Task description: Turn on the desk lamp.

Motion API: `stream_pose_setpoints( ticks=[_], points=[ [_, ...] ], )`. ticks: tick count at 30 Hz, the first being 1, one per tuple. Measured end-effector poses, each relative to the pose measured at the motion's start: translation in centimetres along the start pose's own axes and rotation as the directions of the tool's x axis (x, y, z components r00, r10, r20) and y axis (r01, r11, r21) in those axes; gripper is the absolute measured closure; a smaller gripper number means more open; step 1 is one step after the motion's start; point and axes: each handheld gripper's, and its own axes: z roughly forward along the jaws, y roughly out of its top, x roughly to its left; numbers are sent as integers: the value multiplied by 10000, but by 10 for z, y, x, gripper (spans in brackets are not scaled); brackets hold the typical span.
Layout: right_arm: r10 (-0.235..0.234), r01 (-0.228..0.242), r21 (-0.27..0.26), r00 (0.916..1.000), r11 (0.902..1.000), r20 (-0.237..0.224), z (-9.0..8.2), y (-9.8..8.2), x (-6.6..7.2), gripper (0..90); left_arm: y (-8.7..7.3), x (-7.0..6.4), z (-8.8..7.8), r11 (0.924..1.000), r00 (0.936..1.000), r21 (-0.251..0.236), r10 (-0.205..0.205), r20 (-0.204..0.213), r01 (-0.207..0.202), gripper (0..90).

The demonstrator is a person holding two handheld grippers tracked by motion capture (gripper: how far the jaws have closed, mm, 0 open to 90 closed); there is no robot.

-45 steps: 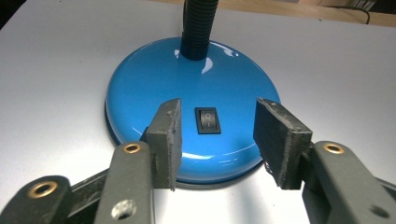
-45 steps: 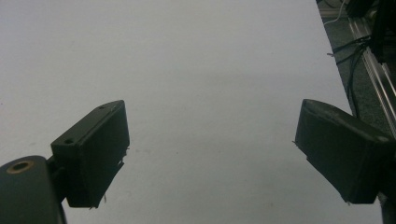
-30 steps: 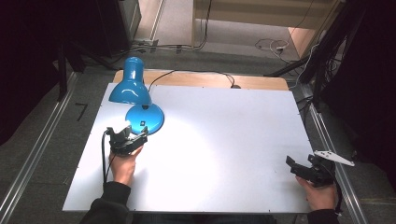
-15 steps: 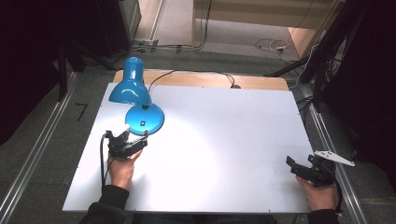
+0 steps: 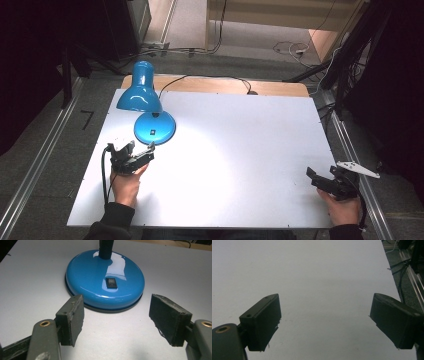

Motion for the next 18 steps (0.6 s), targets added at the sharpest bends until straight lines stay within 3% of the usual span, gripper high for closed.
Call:
stream_pose_setpoints(
  ticks=[5,18],
  points=[
    [-3,3,-29,10000,10000,10,0,0,0,85,-4,-2,-9,10000,10000,-46,76,10,-76,280],
    [5,-5,-43,10000,10000,-26,-1,0,0,85,-15,9,-34,9998,9997,-156,105,-213,-108,264]
  ],
)
